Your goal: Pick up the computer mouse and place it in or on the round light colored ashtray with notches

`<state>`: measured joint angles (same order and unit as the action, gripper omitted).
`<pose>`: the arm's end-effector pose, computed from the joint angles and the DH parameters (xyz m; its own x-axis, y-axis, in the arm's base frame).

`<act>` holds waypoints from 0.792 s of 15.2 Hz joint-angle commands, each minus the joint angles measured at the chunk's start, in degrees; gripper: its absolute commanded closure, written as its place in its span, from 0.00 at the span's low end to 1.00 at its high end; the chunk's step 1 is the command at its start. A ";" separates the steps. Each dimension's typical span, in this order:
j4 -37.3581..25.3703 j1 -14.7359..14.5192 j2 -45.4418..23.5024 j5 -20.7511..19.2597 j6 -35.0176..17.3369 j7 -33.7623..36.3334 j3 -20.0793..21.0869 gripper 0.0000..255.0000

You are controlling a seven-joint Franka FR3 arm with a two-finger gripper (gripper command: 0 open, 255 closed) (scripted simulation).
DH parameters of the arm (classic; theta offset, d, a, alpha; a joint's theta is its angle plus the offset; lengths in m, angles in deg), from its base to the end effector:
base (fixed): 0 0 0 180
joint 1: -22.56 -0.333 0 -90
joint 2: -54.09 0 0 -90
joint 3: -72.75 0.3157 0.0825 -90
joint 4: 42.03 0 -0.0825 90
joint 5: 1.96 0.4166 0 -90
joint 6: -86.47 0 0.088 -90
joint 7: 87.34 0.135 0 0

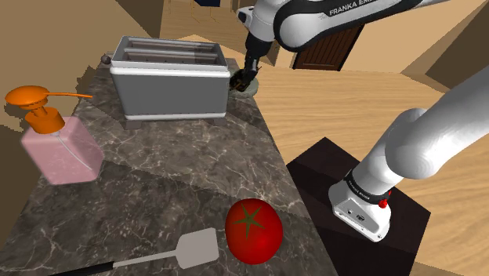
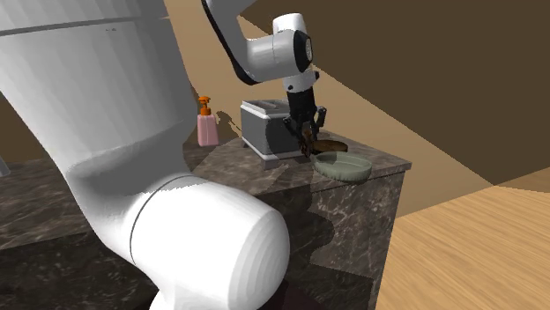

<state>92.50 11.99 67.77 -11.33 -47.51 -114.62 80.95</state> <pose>0.4962 0.1628 0.4043 0.6036 0.7896 0.1101 0.7518 -0.6097 0.2512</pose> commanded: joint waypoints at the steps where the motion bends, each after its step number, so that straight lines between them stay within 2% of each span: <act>1: -2.94 1.10 -3.26 -0.33 -0.62 -2.26 -1.46 1.00; 9: -17.11 4.53 -15.77 0.58 0.10 -10.58 -5.59 1.00; 12: -15.80 4.58 -16.65 0.20 -2.07 -10.15 -5.60 1.00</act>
<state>76.57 16.45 51.62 -11.08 -48.88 -124.61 75.46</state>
